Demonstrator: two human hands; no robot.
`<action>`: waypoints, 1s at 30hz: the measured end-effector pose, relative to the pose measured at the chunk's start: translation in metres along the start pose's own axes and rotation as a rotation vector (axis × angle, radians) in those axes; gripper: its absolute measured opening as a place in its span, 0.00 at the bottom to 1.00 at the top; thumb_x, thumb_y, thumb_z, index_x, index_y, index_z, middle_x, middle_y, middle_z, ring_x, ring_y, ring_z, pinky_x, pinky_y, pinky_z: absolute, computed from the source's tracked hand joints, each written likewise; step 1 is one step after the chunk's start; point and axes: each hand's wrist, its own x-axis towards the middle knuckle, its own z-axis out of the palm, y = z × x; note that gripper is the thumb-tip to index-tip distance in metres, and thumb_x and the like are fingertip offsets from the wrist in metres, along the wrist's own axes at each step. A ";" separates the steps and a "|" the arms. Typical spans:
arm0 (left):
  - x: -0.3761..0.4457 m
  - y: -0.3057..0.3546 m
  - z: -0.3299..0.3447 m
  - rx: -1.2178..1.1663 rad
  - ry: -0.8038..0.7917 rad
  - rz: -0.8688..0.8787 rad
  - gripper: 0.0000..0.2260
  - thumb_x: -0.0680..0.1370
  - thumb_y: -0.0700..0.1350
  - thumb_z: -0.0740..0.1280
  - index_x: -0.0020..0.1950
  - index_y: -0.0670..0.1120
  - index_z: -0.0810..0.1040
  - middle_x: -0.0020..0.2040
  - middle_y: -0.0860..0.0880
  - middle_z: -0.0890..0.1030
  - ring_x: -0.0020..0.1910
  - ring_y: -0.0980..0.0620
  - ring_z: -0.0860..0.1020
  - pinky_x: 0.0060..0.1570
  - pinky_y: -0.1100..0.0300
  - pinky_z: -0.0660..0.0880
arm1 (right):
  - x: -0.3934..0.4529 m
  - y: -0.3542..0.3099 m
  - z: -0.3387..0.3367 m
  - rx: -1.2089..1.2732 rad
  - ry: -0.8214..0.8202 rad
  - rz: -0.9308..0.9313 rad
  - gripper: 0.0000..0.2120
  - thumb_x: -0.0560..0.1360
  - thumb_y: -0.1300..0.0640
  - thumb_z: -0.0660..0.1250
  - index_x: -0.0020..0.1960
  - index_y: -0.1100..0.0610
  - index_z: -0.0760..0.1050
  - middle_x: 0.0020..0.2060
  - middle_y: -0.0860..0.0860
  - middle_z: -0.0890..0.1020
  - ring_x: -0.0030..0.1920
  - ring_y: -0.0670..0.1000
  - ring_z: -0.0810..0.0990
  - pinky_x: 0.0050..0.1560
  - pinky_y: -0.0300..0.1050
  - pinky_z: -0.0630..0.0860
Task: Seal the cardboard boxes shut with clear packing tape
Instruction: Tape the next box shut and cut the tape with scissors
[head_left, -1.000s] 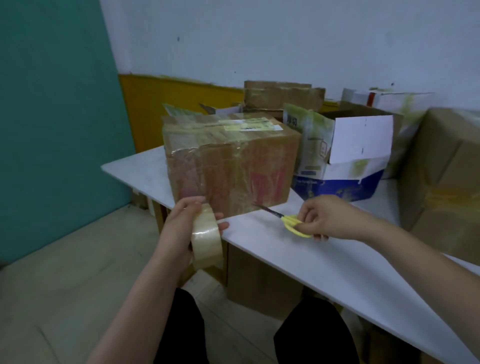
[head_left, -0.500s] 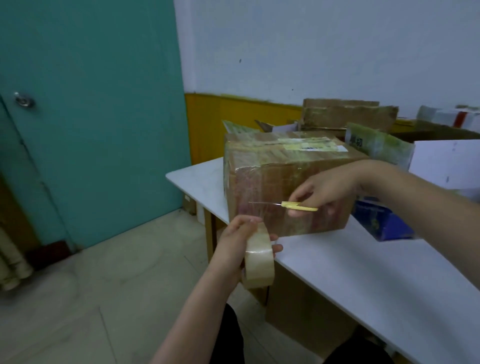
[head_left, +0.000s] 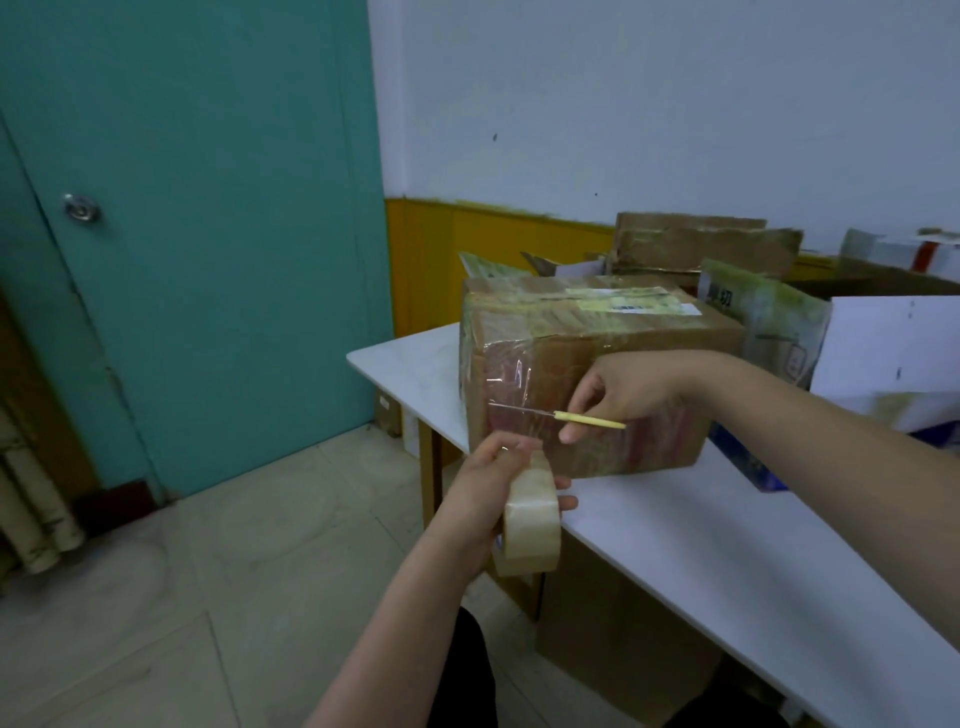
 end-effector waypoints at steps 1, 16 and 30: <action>-0.001 -0.001 0.001 -0.003 0.002 0.007 0.09 0.85 0.46 0.61 0.62 0.44 0.74 0.49 0.34 0.85 0.48 0.33 0.85 0.57 0.37 0.79 | 0.001 0.000 0.002 -0.018 0.022 -0.009 0.16 0.65 0.34 0.74 0.47 0.43 0.85 0.45 0.41 0.84 0.49 0.44 0.80 0.55 0.44 0.75; -0.028 -0.017 0.014 0.051 -0.077 -0.035 0.09 0.84 0.44 0.63 0.61 0.43 0.75 0.49 0.33 0.84 0.44 0.36 0.85 0.46 0.47 0.80 | -0.053 0.060 0.056 -0.247 0.258 0.007 0.06 0.78 0.49 0.69 0.49 0.50 0.83 0.42 0.47 0.82 0.42 0.47 0.79 0.46 0.48 0.78; -0.030 -0.015 0.033 0.103 -0.119 -0.069 0.08 0.83 0.45 0.64 0.61 0.44 0.76 0.48 0.33 0.85 0.44 0.36 0.85 0.47 0.46 0.80 | -0.068 0.077 0.100 -0.866 0.347 0.282 0.11 0.81 0.58 0.58 0.55 0.55 0.79 0.49 0.53 0.82 0.47 0.57 0.84 0.37 0.47 0.70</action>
